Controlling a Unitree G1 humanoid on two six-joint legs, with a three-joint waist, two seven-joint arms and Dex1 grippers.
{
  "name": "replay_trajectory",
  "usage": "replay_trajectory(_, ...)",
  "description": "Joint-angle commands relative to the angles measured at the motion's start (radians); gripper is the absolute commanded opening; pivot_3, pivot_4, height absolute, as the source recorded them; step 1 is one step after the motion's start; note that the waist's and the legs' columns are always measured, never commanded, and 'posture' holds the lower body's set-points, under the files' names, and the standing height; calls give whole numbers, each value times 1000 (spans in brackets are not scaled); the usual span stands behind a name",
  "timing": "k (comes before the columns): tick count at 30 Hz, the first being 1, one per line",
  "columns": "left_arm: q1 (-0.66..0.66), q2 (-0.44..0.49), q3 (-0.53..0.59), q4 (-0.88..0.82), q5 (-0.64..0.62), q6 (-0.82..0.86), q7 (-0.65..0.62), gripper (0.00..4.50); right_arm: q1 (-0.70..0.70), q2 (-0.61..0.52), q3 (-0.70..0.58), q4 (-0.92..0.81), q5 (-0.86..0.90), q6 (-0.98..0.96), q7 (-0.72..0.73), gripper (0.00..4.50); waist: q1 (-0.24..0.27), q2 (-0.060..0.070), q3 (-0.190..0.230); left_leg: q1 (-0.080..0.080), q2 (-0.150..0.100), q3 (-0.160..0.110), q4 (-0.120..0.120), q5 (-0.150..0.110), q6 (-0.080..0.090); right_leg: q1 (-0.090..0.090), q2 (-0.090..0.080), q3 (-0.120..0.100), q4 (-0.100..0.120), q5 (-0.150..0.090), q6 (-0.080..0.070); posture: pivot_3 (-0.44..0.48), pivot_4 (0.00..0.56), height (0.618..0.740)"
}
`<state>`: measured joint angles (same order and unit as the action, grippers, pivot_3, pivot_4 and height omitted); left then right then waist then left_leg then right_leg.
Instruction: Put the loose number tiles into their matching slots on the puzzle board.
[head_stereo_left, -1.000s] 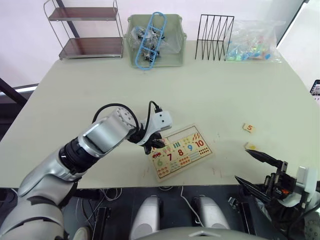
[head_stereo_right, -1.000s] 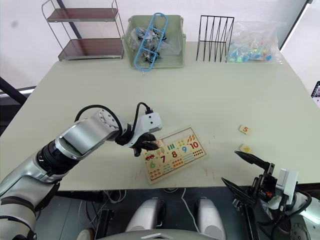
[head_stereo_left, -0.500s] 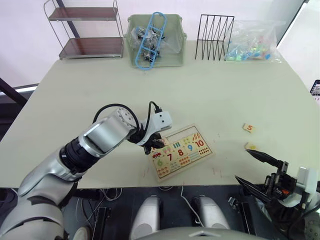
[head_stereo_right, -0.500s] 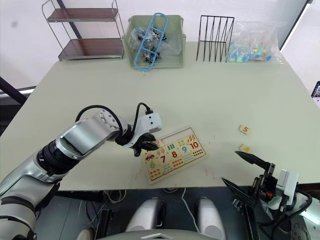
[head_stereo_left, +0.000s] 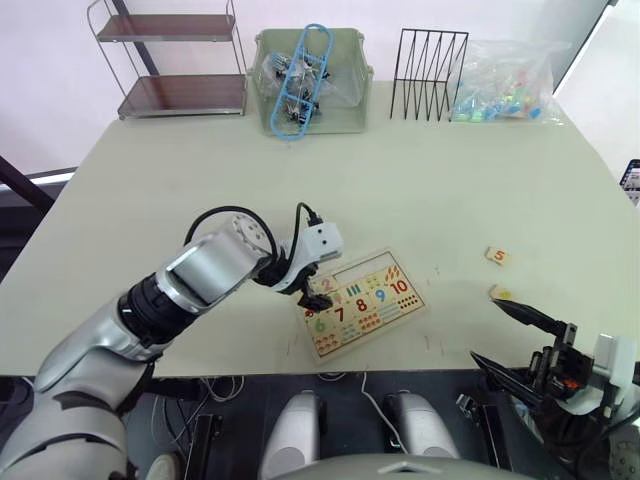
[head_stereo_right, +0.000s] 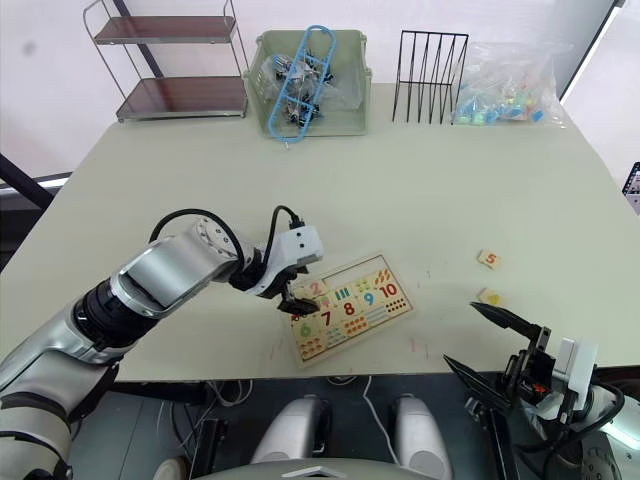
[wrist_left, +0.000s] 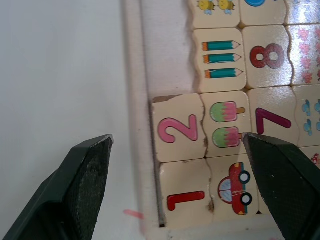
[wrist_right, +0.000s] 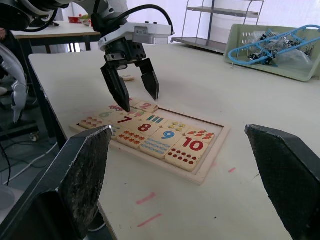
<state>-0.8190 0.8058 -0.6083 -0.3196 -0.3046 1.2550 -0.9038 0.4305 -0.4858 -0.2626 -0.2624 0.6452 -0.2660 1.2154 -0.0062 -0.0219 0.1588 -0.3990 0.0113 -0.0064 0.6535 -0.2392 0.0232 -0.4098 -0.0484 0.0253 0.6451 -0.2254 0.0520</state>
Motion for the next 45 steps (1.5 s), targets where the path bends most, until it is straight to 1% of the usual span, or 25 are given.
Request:
replay_trajectory(1, -18, 3, 80, 6, -7, -69, -16, 4368, 1, -3, -17, -28, 12, -19, 0, 4500, 0, 0, 0, 0, 0, 0, 0, 0, 0, 0, 0, 0, 0, 0, 0, 0, 150, 740)
replay_trajectory(5, 10, 18, 130, 10, -10, -151, -39, 4368, 3, 0, -17, -28, 11, -20, -2, 4500, 0, 0, 0, 0, 0, 0, 0, 0, 0, 0, 0, 0, 0, 0, 0, 0, 150, 740)
replay_trajectory(8, 65, -10, 206, 22, -17, -230, -16, 4368, 4, 0, -17, -27, 12, -21, -2, 4500, 0, 0, 0, 0, 0, 0, 0, 0, 0, 0, 0, 0, 0, 0, -1, 0, 150, 740)
replay_trajectory(9, 84, -25, 231, 29, -15, -258, 0, 4148, 4, 0, -17, -26, 11, -22, -1, 4500, 0, 0, 0, 0, 0, 0, 0, 0, 0, 0, 0, 0, 0, 0, -1, 0, 150, 740)
replay_trajectory(10, 98, -35, 248, 35, -10, -284, 9, 3871, 3, -1, -18, -25, 11, -22, -1, 4500, 0, 0, 0, 0, 0, 0, 0, 0, 0, 0, 0, 0, 0, 0, -1, 0, 150, 740)
replay_trajectory(12, 145, -52, 284, 56, -18, -364, -6, 3099, 2, -1, -18, -24, 12, -23, -1, 4500, 1, 0, 0, 0, 0, 0, 0, 0, 0, 0, 0, 0, 0, 1, -2, 0, 150, 740)
replay_trajectory(13, 169, -55, 295, 63, -18, -398, -15, 2557, 1, -1, -18, -23, 11, -23, -1, 4500, 1, 0, 0, 0, 0, 0, 0, 0, 0, 0, 0, 0, 0, 1, -2, 0, 150, 740)
replay_trajectory(14, 190, -57, 302, 70, -15, -426, -20, 2110, 1, -1, -17, -23, 11, -23, -1, 4500, 1, 0, 0, 0, 0, 0, 0, 0, 0, 0, 0, 0, 0, 1, -3, 0, 150, 740)
replay_trajectory(15, 206, -56, 304, 76, -6, -450, -21, 1435, 0, -1, -16, -22, 11, -23, -1, 4500, 1, 0, 0, 0, 0, 0, 0, 0, 0, 0, 0, 0, 0, 1, -2, 0, 150, 740)
replay_trajectory(17, 240, -56, 309, 85, 2, -504, -29, 685, 0, -2, -16, -20, 10, -25, 0, 4500, 1, 0, 0, 0, 0, 0, 0, 0, 0, 0, 0, 0, 0, 1, -2, 0, 150, 740)
replay_trajectory(18, 254, -57, 314, 87, 0, -519, -34, 176, 1, -2, -18, -20, 11, -25, 1, 4500, 1, 0, 0, 0, 0, 0, 0, 0, 0, 0, 0, 0, 0, 1, -2, 0, 150, 740)
replay_trajectory(19, 270, -57, 319, 88, -4, -539, -43, 56, 2, -2, -18, -20, 11, -26, 2, 4500, 1, 0, 0, 0, 0, 0, 0, 0, 0, 0, 0, 0, 0, 1, -3, 0, 150, 740)
replay_trajectory(25, 364, -56, 326, 110, 8, -680, -93, 56, 9, -5, -23, -20, 12, -29, 5, 4500, 4, 0, 0, 0, 0, 0, 0, 0, 0, 0, 0, 0, 0, 1, -3, 0, 150, 740)
replay_trajectory(27, 382, -59, 326, 115, 8, -689, -101, 56, 13, -5, -25, -20, 13, -30, 5, 4500, 4, 0, 0, 0, 0, 0, 0, 0, 0, 0, -1, 0, 0, 1, -3, 0, 150, 740)
replay_trajectory(31, 415, -59, 298, 156, 52, -735, -107, 56, 25, -7, -31, -22, 14, -36, 3, 4500, 5, 0, 0, 0, 0, 1, 0, 0, 0, 0, -1, 0, 0, 1, -3, 0, 150, 740)
replay_trajectory(37, 433, -74, 296, 175, 72, -755, -113, 56, 48, -8, -39, -35, 17, -38, -4, 4500, 8, 0, 0, 1, 0, 1, 0, 0, 0, 0, -1, 0, 0, 1, -3, 0, 150, 740)
replay_trajectory(41, 449, -91, 337, 142, 28, -738, -109, 56, 63, -11, -53, -34, 24, -41, 3, 4500, 13, 1, -1, 1, 0, 1, 0, 0, 0, 0, -1, 1, 0, 1, -3, 0, 150, 740)
replay_trajectory(45, 460, -98, 406, 116, -23, -704, -98, 56, 68, -10, -66, -35, 27, -36, -7, 4500, 13, 1, -1, 1, 0, 1, 0, 0, 0, 0, -1, 0, 0, 1, -3, 0, 150, 740)
